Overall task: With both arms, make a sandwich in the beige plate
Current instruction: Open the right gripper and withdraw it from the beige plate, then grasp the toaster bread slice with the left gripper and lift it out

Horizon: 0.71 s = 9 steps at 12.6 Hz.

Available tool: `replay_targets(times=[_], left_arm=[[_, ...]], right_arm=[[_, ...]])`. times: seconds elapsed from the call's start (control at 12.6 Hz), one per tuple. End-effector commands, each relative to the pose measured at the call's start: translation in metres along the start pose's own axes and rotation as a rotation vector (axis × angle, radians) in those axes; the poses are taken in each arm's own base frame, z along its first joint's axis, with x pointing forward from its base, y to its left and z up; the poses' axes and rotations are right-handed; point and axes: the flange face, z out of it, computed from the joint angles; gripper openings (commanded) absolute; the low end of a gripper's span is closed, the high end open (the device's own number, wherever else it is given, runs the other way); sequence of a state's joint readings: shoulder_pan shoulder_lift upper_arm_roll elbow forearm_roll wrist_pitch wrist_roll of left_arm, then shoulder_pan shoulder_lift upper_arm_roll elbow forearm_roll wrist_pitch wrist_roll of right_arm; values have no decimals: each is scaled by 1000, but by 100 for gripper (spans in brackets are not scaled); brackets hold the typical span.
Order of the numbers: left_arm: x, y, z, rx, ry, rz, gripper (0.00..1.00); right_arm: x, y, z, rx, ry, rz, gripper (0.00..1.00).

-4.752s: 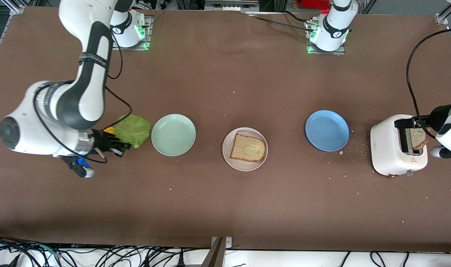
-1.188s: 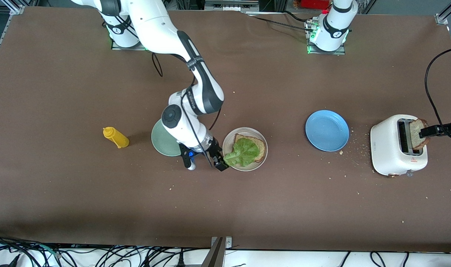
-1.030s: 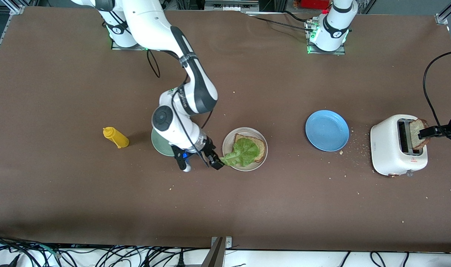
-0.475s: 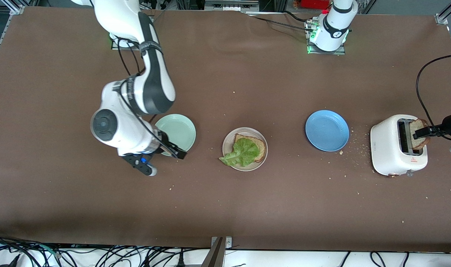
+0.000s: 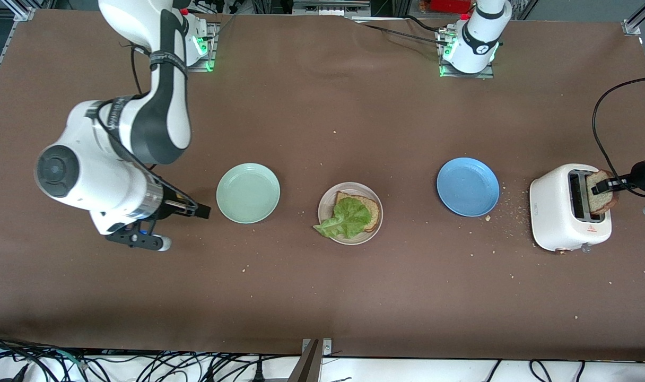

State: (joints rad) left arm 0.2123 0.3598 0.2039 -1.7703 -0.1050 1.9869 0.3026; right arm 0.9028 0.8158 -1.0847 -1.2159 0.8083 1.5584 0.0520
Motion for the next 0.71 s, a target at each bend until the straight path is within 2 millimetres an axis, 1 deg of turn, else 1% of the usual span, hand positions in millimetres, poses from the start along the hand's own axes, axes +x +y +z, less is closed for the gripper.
replay_targets(times=[0.0,0.16,0.24,0.32,0.48,0.55,0.63], left_arm=[[8,-2,-22,30,-23,53,0],[9,-2,-28,62,-24,69,0],[12,1,-38,65,-12,75,0],[13,4,-53,65,-18,79,0],[16,10,-101,65,-15,85,0],[15,15,-124,65,-17,89,0],[11,21,-142,42,-32,88,0]], right_arm=[[-5,17,-12,-17,-10,-76,100],[-4,21,-14,-20,-8,-79,100],[-3,22,-14,-18,-8,-77,100],[-3,25,-17,-21,-2,-71,100],[0,34,-22,-16,7,-80,100],[4,42,-24,-14,18,-92,100],[9,57,-25,-6,16,-86,100]])
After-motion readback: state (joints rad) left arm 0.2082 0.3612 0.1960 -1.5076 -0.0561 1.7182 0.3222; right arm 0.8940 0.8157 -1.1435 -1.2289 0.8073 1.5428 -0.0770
